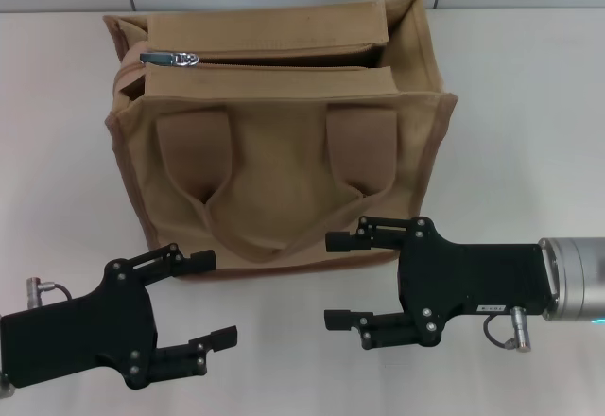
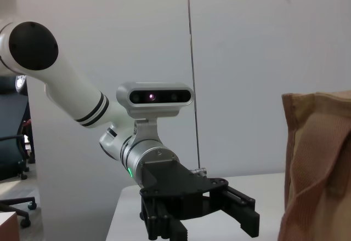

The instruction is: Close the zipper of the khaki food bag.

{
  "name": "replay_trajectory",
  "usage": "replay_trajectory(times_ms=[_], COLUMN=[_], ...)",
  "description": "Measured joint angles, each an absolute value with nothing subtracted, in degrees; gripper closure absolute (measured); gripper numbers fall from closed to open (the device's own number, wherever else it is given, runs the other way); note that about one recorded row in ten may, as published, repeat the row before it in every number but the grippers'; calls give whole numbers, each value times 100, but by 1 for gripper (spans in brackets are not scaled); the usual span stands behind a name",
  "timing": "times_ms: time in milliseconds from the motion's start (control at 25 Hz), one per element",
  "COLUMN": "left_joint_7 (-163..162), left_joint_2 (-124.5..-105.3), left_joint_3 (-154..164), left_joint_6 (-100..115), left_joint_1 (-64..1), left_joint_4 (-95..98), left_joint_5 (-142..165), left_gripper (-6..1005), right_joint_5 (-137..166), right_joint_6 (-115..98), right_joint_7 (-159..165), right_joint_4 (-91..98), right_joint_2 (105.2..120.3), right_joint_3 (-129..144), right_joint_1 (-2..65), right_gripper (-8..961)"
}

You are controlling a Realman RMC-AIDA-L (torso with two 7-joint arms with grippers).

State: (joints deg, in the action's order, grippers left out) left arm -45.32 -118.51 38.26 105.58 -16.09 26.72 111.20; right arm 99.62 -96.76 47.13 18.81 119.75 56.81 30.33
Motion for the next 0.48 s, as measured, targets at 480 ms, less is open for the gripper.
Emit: replay_trajectory(times_ms=[480], left_joint_7=[-4526], left_joint_2=[-11867], left_joint_3=[3491], left_joint_6=[10379], left_joint_1=[-1631], left_joint_4=[2458], left_joint_5=[11097], left_gripper=[228], right_joint_5=[9838], right_joint_6=[-9548], right_joint_7=[4699], right_joint_4=[1604], right_joint_2=[11980], right_joint_3=[5695], right_joint_1=[3156], right_gripper=[195])
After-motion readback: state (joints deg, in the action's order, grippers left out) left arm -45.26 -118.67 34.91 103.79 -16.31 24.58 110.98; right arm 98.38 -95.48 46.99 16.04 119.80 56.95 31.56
